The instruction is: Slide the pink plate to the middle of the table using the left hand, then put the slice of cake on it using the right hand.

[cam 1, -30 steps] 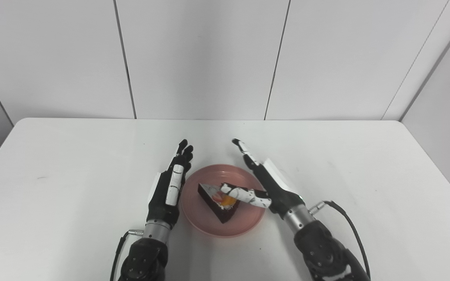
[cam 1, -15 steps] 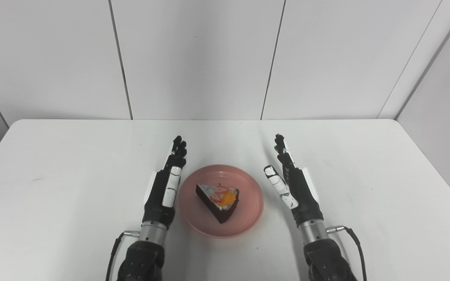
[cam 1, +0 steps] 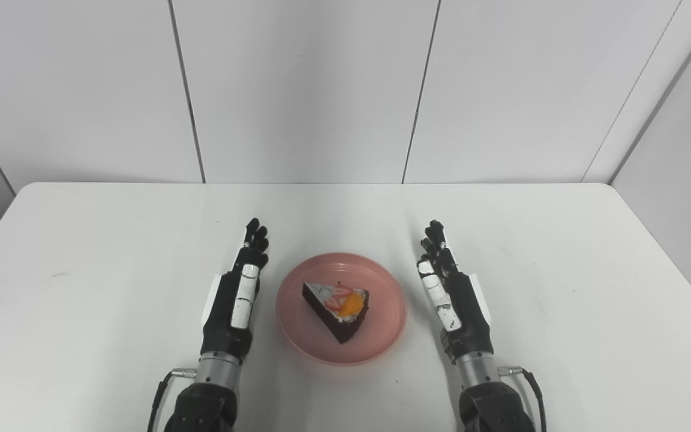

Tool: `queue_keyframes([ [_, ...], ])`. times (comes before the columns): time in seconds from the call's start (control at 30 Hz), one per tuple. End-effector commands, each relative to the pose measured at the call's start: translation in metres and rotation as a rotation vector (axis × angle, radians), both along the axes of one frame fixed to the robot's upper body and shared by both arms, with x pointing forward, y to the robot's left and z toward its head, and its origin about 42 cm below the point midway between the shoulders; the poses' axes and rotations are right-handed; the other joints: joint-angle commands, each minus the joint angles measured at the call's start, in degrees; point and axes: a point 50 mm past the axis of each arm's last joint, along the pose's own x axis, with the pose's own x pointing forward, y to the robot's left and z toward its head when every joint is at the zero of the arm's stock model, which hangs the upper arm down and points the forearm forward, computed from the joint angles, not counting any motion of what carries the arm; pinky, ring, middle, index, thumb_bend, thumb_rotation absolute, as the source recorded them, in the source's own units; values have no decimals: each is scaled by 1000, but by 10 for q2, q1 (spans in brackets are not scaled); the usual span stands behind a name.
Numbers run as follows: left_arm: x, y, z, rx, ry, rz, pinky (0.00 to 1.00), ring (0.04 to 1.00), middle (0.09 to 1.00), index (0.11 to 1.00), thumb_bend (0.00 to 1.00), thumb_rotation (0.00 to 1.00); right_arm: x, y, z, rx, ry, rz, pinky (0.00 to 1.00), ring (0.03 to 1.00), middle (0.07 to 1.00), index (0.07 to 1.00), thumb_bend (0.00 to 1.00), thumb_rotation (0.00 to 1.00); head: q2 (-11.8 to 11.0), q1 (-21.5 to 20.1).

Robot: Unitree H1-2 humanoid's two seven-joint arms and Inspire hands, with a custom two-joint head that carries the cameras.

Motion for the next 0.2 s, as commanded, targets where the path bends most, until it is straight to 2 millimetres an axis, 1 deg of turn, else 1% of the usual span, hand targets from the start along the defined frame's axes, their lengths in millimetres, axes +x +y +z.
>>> queue_keyframes([
  [0.0, -12, 9, -24, -9, 80, 5, 1000, 1000, 1000, 1000, 698, 1000, 2, 6, 9, 15, -18, 7, 1000, 1000, 1000, 1000, 705, 835, 2, -4],
  [0.17, -11, 13, -24, -3, 86, -2, 1000, 1000, 1000, 1000, 699, 1000, 3, 10, 9, 13, -4, 12, 1000, 1000, 1000, 1000, 681, 852, 2, -7],
])
